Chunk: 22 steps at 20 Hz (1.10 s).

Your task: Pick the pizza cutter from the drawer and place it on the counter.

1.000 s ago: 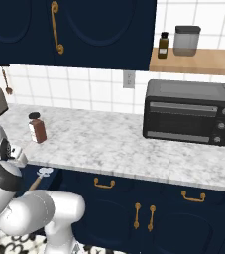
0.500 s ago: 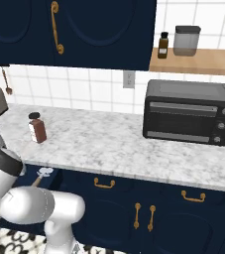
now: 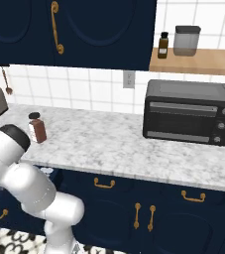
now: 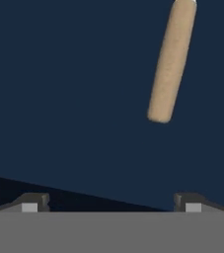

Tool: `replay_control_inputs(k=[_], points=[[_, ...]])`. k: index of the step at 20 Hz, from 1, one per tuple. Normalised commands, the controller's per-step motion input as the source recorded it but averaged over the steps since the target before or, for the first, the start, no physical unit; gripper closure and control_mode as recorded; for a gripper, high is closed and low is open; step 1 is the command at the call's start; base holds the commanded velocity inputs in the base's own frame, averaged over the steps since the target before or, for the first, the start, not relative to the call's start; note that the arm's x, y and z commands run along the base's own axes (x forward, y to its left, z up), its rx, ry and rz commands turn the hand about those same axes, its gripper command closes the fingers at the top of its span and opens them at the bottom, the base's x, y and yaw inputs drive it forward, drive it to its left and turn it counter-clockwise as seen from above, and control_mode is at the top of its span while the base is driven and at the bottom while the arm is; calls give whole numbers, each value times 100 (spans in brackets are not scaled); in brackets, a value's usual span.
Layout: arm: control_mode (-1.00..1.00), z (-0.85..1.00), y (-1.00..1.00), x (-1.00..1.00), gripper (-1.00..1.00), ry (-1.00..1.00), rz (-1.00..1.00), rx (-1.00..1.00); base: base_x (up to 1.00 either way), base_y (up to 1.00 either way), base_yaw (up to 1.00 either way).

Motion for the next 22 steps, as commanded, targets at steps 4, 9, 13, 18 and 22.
replay_control_inputs(k=[4, 9, 13, 18, 22], points=[[-100, -42, 14, -21, -100, 13, 0, -11, 0, 0, 0], [-100, -15, 3, -100, -100, 1, 3, -9, 0, 0, 0], [-100, 0, 0, -100, -100, 0, 15, -6, 0, 0, 0], [-100, 3, 0, -100, -100, 0, 16, -1, 0, 0, 0], [-100, 56, -25, -49, -100, -18, 2, 0, 0, 0, 0]])
